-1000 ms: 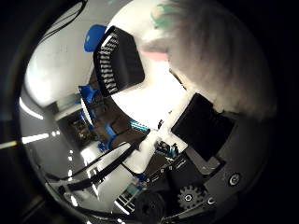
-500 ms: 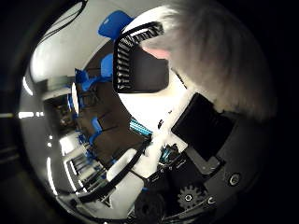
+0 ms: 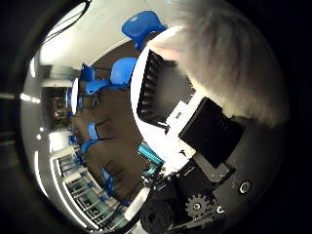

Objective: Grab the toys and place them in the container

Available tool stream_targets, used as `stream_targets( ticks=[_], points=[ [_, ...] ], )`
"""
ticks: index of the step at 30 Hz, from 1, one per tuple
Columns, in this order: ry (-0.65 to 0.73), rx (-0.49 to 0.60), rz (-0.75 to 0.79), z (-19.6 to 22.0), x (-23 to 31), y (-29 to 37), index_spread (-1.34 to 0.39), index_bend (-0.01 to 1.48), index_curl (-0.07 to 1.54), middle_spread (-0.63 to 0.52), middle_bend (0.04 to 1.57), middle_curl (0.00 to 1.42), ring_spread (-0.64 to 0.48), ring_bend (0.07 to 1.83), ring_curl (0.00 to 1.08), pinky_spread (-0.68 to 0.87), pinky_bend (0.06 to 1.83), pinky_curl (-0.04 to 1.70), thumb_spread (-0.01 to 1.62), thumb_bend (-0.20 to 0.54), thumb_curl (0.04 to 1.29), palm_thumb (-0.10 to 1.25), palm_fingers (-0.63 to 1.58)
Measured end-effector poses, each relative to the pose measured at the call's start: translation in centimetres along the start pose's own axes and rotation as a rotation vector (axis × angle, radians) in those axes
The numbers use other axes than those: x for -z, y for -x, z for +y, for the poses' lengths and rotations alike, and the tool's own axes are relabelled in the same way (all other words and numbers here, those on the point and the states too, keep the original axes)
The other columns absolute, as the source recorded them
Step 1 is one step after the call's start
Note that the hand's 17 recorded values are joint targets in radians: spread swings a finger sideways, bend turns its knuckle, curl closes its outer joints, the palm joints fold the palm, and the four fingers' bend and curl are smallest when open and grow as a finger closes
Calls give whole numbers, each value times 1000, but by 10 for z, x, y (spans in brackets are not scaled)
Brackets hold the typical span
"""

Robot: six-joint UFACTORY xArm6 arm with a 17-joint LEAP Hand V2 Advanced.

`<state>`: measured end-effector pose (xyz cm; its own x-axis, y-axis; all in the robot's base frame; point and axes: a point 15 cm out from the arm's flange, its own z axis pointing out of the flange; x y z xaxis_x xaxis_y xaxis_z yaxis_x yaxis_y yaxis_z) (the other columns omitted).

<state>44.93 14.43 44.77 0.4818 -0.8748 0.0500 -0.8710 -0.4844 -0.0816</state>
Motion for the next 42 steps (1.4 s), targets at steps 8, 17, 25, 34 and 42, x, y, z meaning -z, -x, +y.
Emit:
stream_targets(
  ticks=[8, 17, 25, 34, 42],
  points=[
    [-7, 4, -70, -51, -56, 31, -289, 944, 994, -200, 1220, 974, -244, 1336, 844, -217, 1188, 1085, 1120, -23, 609, 951, 1070],
    [80, 7, -76, -58, -104, 34, -415, 286, 775, -230, 775, 741, -255, 1100, 623, -417, 983, 813, 1232, -27, 461, 669, 427],
    [144, 88, -84, -39, -104, 33, -529, 228, 485, -30, 341, 451, 158, 566, 339, 389, 697, 608, 1212, -23, 365, 565, -2],
    [128, 67, -83, -15, -73, -4, -495, 167, 357, 25, 218, 356, 218, 346, 246, 494, 495, 418, 1190, -20, 327, 534, 64],
    [83, -11, -7, 21, -37, -95, -487, 172, 311, 25, 190, 331, 219, 280, 237, 468, 429, 355, 1180, -19, 316, 526, 89]
  ],
)
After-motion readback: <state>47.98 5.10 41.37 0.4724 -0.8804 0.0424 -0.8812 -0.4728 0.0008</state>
